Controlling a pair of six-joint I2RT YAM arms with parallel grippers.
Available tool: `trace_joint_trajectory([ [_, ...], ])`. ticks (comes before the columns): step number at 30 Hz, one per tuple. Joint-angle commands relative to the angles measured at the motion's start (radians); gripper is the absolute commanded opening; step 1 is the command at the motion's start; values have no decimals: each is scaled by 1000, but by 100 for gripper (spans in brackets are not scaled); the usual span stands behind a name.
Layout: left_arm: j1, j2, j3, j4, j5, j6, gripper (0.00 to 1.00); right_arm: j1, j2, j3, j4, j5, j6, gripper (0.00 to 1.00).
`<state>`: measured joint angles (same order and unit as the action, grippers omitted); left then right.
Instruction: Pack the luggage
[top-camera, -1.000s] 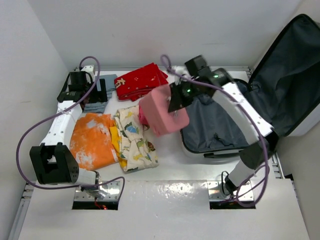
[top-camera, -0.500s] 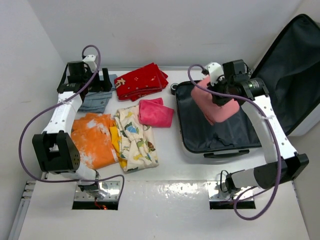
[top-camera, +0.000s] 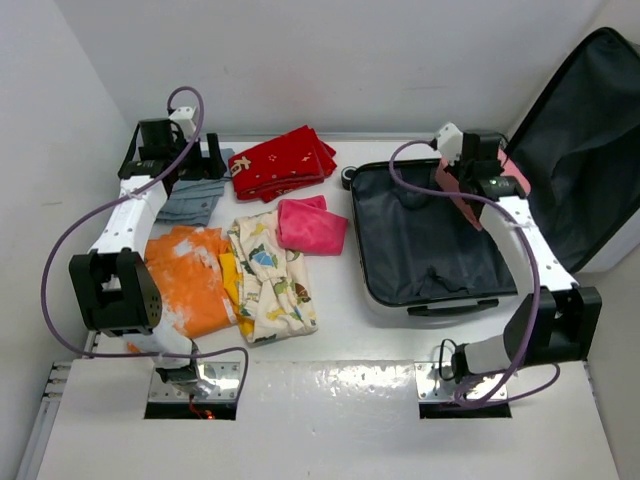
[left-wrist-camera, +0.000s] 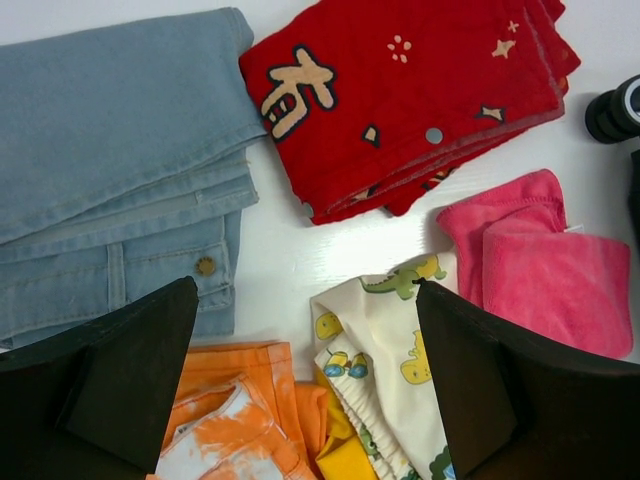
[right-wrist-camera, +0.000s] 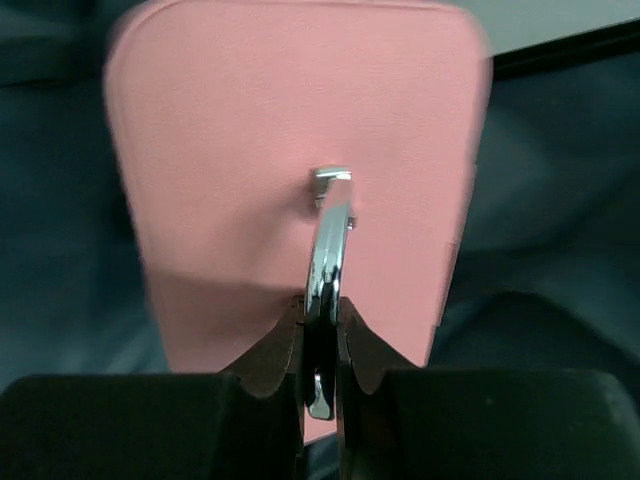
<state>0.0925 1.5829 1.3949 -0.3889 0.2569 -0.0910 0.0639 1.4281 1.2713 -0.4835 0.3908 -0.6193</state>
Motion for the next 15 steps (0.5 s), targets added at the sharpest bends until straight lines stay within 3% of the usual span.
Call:
trace_joint_trajectory([
  [1, 7, 17, 55, 44, -19, -10, 95, 30, 2, -97, 410, 203, -209, 0],
  [4, 7, 38, 81, 44, -28, -10, 95, 102, 58, -243, 552, 263, -293, 0],
  [8, 7, 48, 101, 44, -50, -10, 95, 161, 190, -294, 545, 371, -243, 0],
  [11, 16, 48, 101, 44, -73, 0, 95, 217, 264, -203, 256, 307, -58, 0],
  [12, 16, 39, 101, 44, -73, 0, 95, 235, 273, -173, 190, 286, 107, 0],
  [14, 16, 38, 101, 44, -73, 0, 95, 255, 331, -81, -57, 189, 249, 1],
  [15, 16, 38, 101, 44, -73, 0, 95, 261, 351, -29, -105, 110, 286, 13],
])
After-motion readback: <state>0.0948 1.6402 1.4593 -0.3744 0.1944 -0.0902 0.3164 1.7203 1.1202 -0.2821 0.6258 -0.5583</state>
